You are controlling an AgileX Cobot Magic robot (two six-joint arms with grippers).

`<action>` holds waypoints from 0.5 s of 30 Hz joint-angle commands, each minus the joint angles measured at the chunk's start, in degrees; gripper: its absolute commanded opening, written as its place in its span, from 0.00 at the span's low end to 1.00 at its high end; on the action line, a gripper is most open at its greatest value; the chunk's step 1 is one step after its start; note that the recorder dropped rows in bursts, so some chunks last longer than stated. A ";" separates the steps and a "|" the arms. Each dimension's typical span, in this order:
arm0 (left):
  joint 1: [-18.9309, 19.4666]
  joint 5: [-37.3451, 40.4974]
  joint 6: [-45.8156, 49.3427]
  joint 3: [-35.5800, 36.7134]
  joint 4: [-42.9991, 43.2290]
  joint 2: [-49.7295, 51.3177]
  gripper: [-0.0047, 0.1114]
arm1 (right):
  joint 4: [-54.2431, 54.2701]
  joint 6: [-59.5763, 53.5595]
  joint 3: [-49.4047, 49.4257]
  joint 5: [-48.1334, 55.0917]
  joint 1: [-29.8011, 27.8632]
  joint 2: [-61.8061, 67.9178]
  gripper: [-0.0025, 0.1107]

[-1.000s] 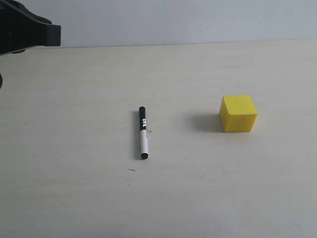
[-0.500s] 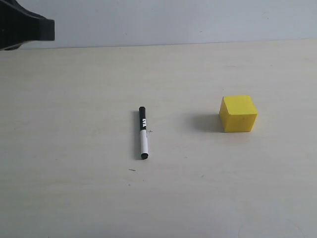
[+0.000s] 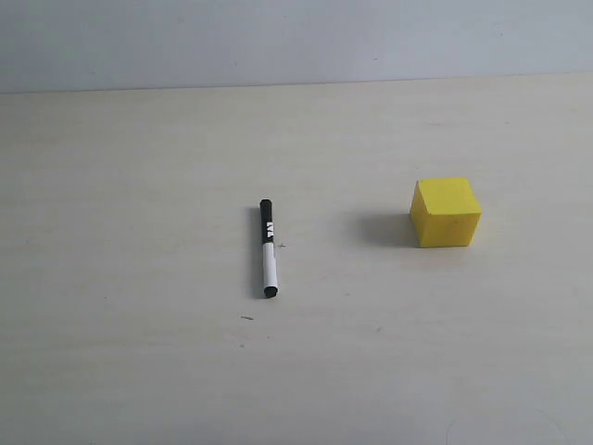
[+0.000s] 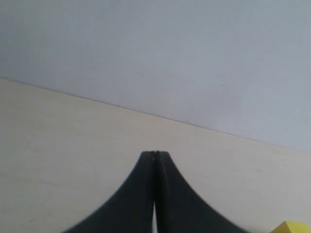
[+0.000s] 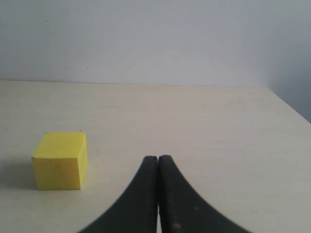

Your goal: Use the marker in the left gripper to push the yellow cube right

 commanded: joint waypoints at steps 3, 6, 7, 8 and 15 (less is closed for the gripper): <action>9.28 -7.71 -0.06 14.66 -0.27 -13.73 0.04 | -0.01 -0.18 0.27 -0.27 -0.35 -0.40 0.02; 13.59 -7.07 0.60 19.13 -0.04 -18.42 0.04 | -0.01 -0.18 0.27 -0.27 -0.35 -0.40 0.02; 14.17 -6.94 0.86 20.04 0.37 -19.13 0.04 | -0.01 -0.18 0.27 -0.27 -0.35 -0.40 0.02; 14.44 -6.70 1.36 20.61 0.37 -19.68 0.04 | -0.01 -0.18 0.27 -0.27 -0.35 -0.40 0.02; 14.44 -5.22 1.76 21.00 0.37 -19.79 0.04 | -0.01 -0.18 0.27 -0.27 -0.35 -0.40 0.02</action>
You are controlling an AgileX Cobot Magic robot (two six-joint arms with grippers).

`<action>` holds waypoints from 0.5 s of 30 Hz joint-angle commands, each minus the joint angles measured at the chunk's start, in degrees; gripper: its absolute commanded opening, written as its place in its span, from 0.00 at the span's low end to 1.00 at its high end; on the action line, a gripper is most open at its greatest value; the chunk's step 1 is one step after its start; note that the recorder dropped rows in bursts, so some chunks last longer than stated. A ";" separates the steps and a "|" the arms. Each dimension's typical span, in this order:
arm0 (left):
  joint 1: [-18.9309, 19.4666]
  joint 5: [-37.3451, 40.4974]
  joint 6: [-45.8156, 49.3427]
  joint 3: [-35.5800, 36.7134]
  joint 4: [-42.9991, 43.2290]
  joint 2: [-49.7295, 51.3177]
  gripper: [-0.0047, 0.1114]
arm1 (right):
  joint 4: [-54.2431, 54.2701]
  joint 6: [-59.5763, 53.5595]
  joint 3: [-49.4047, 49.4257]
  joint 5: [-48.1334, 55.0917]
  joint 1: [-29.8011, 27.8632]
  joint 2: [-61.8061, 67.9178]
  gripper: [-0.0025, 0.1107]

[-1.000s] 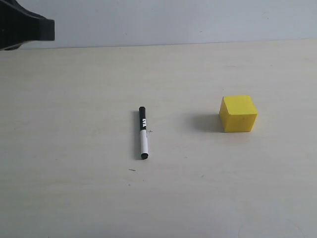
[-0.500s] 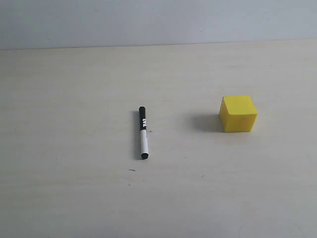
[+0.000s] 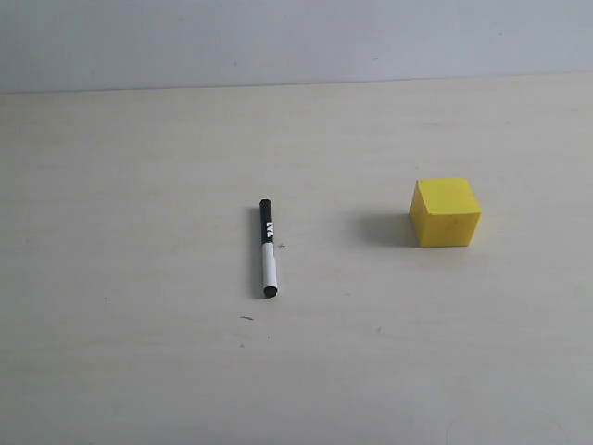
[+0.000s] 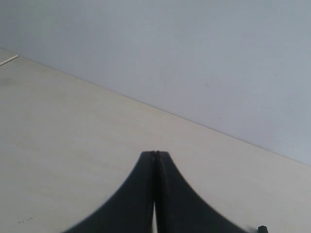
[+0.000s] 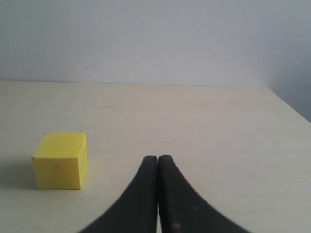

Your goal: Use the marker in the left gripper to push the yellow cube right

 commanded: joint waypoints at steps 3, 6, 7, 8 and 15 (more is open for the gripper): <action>0.16 0.10 0.28 0.24 0.38 -0.20 0.04 | -0.01 -0.18 0.27 -0.27 -0.35 -0.40 0.02; 0.16 0.09 0.51 0.24 0.38 -0.20 0.04 | -0.01 -0.18 0.27 -0.27 -0.35 -0.40 0.02; 0.16 0.09 0.51 0.24 0.38 -0.20 0.04 | -0.01 -0.18 0.27 -0.27 -0.35 -0.40 0.02; 0.16 0.09 0.67 0.24 0.16 -0.20 0.04 | -0.01 -0.18 0.27 -0.27 -0.35 -0.40 0.02; 0.16 0.09 10.64 0.24 -5.03 -2.84 0.04 | -0.01 -0.18 0.27 -0.27 -0.35 -0.40 0.02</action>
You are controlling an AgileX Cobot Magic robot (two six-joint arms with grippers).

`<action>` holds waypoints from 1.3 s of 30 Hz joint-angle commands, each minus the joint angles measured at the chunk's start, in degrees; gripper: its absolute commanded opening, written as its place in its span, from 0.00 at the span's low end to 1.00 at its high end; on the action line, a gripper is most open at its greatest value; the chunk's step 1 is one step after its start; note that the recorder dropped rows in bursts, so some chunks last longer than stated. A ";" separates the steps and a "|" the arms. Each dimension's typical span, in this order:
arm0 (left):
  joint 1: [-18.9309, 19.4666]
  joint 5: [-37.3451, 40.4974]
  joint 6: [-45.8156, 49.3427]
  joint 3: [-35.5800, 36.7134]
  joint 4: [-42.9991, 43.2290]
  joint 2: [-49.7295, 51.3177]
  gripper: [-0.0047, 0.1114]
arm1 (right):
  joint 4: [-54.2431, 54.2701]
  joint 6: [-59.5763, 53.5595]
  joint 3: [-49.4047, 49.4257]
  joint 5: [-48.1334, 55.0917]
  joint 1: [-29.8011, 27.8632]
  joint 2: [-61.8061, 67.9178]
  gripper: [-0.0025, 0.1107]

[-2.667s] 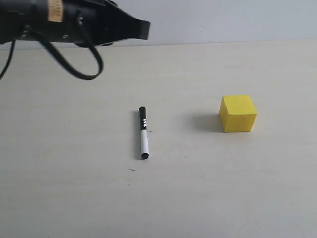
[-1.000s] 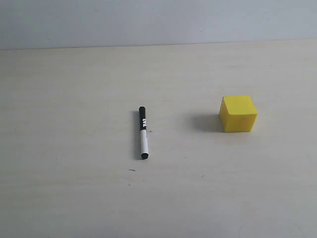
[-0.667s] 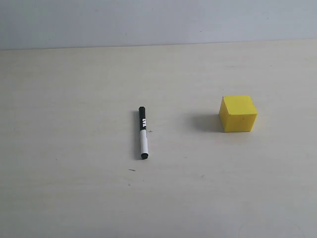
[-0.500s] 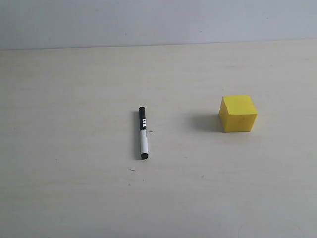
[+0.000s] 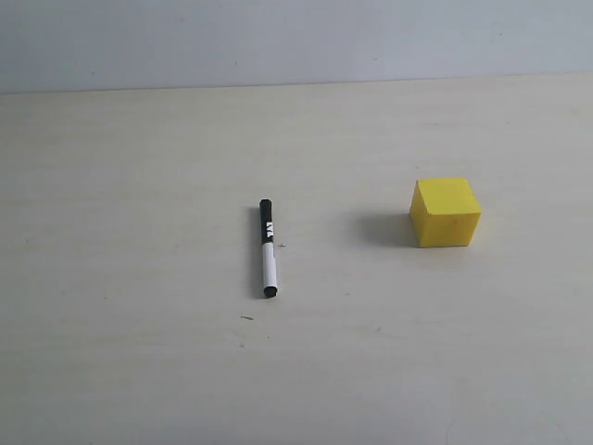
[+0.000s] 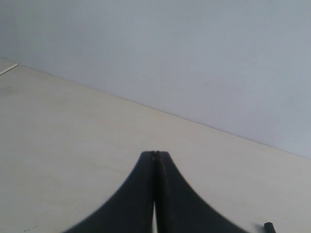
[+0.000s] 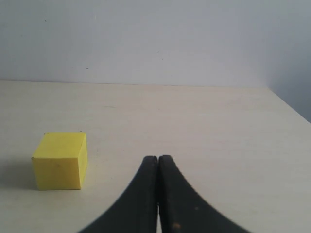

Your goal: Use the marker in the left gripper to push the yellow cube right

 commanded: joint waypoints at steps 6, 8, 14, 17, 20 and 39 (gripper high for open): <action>0.16 0.09 18.88 3.18 -10.00 -6.15 0.04 | -0.01 -0.18 0.27 -0.27 -0.35 -0.40 0.02; 0.16 0.09 19.64 5.19 -10.55 -8.04 0.04 | -0.01 -0.18 0.27 -0.27 -0.35 -0.40 0.02; 0.16 0.18 19.64 9.81 -14.09 -11.44 0.04 | -0.01 -0.18 0.27 -0.27 -0.35 -0.40 0.02; 0.16 0.35 19.76 12.03 -15.52 -12.59 0.04 | -0.01 -0.18 0.27 -0.27 -0.35 -0.40 0.02; 0.16 0.35 19.76 12.82 -16.19 -12.59 0.04 | -0.01 -0.18 0.27 -0.27 -0.35 -0.40 0.02; -6.41 1.87 21.97 12.82 -14.47 -12.59 0.04 | -0.01 -0.18 0.27 -0.27 -0.35 -0.40 0.02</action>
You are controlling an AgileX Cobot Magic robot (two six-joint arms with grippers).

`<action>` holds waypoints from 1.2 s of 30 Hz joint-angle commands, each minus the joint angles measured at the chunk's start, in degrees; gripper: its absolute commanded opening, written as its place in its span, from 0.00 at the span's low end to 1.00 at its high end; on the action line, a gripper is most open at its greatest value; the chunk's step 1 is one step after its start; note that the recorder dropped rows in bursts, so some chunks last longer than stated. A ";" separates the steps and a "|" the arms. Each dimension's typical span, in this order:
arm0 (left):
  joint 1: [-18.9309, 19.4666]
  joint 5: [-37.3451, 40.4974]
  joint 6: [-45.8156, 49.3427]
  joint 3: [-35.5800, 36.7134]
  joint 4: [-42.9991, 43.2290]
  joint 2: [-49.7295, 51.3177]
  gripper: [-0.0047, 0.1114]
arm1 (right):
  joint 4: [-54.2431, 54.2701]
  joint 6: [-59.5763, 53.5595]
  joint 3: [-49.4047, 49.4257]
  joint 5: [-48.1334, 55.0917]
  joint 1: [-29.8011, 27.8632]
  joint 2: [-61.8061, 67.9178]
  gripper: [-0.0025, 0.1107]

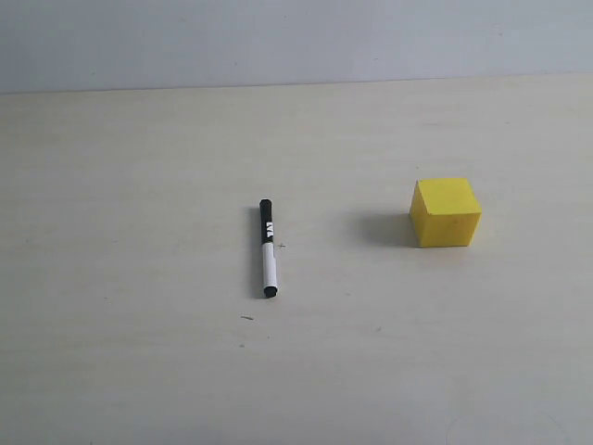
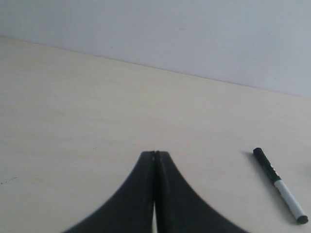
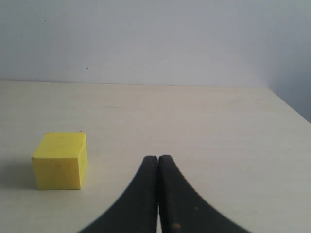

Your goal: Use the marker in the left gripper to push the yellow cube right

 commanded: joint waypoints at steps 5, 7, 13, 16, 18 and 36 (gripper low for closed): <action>-2.01 0.75 9.84 0.17 1.03 -0.33 0.04 | -0.01 -0.18 0.27 -0.27 -0.35 -0.40 0.02; -2.01 2.31 10.45 0.17 1.03 -0.33 0.04 | -0.01 -0.18 0.27 -0.27 -0.35 -0.40 0.02; -2.01 2.64 10.45 0.17 1.03 -0.33 0.04 | -0.01 -0.18 0.27 -0.27 -0.35 -0.40 0.02; -2.01 2.64 10.45 0.17 1.03 -0.33 0.04 | -0.01 -0.18 0.27 -0.27 -0.35 -0.40 0.02; -2.01 2.64 10.45 0.17 1.03 -0.33 0.04 | -0.01 -0.18 0.27 -0.27 -0.35 -0.40 0.02; -2.01 2.64 10.45 0.17 1.03 -0.33 0.04 | -0.01 -0.18 0.27 -0.27 -0.35 -0.40 0.02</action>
